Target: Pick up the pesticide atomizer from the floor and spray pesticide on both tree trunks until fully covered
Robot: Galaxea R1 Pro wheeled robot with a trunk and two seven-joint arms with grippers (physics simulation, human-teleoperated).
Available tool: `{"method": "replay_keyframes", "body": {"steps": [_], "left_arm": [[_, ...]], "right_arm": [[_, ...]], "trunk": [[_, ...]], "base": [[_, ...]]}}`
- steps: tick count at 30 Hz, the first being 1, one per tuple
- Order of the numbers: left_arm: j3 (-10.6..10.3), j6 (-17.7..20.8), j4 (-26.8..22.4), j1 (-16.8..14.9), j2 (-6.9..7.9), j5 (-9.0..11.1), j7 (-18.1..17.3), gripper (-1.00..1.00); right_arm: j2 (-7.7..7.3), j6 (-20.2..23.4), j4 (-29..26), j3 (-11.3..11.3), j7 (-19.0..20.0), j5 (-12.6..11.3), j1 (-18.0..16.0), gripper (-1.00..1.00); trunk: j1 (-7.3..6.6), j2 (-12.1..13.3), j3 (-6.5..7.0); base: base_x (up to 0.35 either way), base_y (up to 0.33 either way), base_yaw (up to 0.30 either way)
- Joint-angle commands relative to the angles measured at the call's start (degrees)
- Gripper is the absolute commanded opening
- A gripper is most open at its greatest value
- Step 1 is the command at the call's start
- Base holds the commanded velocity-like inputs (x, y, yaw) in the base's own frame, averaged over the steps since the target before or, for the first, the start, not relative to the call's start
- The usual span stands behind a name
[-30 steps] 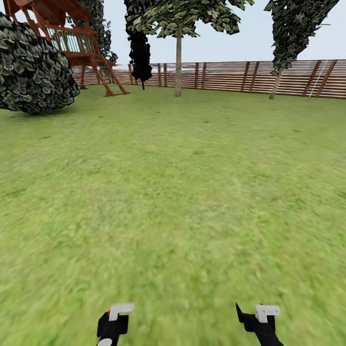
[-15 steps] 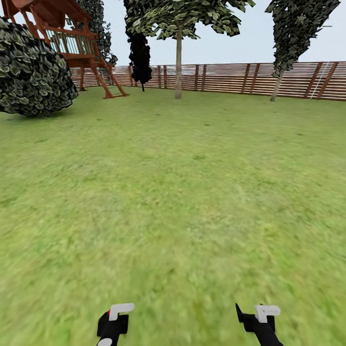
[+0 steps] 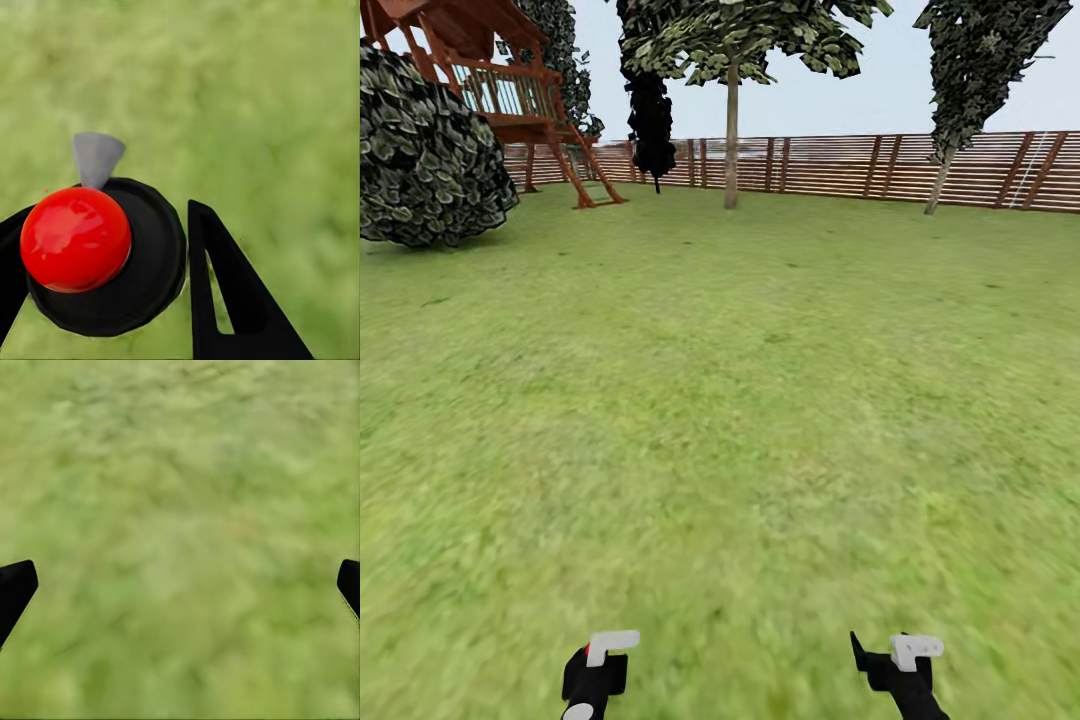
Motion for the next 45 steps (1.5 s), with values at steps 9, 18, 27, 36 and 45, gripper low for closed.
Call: {"method": "replay_keyframes", "body": {"steps": [9,18,27,36,45], "left_arm": [[-0.01,0.0,0.0,0.0,0.0,-0.02,0.01,-1.0],[-0.01,0.05,0.15,0.01,0.0,-0.02,0.01,-1.0],[-0.01,0.01,0.17,-0.01,0.0,-0.02,0.01,-1.0],[-0.01,0.0,0.17,0.0,0.0,-0.02,0.01,-1.0],[0.04,0.07,0.48,0.15,0.05,0.02,-0.04,-1.0]], "right_arm": [[0.0,0.02,0.05,0.0,0.05,0.0,0.0,1.0],[0.05,0.02,0.07,0.0,0.08,0.08,0.0,1.0],[0.05,0.03,0.15,0.0,0.08,0.09,0.0,1.0],[0.05,0.02,0.16,0.0,0.08,0.09,0.0,1.0],[-0.07,-0.04,0.12,0.0,0.03,0.06,0.48,1.0]], "trunk": [[0.0,0.0,0.0],[0.0,0.0,0.07],[0.0,0.0,0.44],[0.0,0.0,0.45],[0.0,0.0,0.45]], "base": [[0.34,0.0,0.0],[0.339,0.0,0.0],[0.339,0.0,0.0],[0.339,0.0,0.0],[0.339,0.0,0.0]]}}
